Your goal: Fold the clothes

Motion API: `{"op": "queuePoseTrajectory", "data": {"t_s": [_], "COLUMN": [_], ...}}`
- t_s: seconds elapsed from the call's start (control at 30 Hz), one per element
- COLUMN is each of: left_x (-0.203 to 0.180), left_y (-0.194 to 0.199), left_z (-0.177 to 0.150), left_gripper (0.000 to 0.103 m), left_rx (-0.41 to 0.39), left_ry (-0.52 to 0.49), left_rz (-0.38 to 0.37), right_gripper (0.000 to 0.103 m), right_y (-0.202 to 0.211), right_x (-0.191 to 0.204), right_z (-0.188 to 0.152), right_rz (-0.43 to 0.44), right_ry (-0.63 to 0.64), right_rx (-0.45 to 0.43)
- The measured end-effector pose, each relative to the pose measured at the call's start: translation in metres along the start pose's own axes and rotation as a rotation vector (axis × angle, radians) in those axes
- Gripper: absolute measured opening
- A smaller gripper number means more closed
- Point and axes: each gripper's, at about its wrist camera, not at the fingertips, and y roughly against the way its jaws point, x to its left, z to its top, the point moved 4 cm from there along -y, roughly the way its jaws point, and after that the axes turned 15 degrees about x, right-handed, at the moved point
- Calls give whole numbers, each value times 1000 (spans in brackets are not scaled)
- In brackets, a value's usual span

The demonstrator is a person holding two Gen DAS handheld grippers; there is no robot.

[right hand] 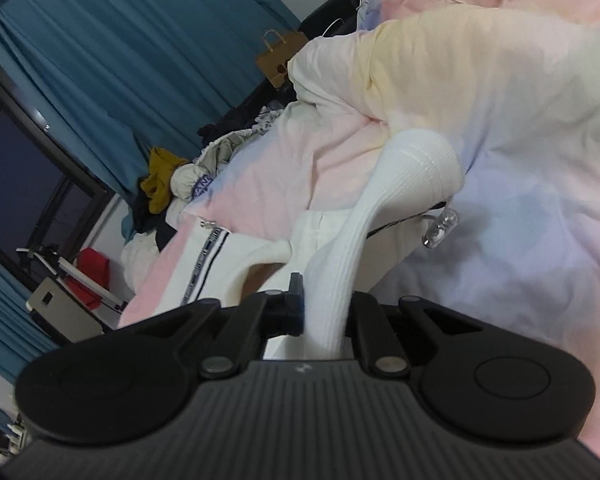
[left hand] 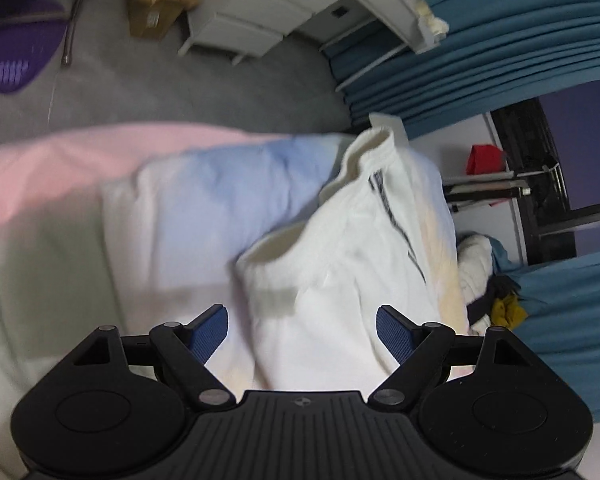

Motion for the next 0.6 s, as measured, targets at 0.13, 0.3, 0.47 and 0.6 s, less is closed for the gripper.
{"op": "queuePoseTrajectory", "data": {"t_s": [0.13, 0.3, 0.47, 0.6], "left_x": [18, 22, 10, -2], "left_y": [-16, -47, -79, -99], "left_z": [-10, -6, 2, 5], "left_gripper": [83, 83, 73, 73], "left_rx": [71, 140, 182, 185], "left_ry": [26, 42, 42, 38], "left_rz": [28, -27, -92, -92], "right_gripper": [9, 9, 9, 9], "right_y": [2, 5, 7, 5], "right_x": [2, 7, 7, 6], "right_z": [-1, -3, -4, -5], "right_rz": [-16, -36, -42, -51], "right_ry": [6, 43, 10, -8], "right_rx": [3, 3, 4, 5]}}
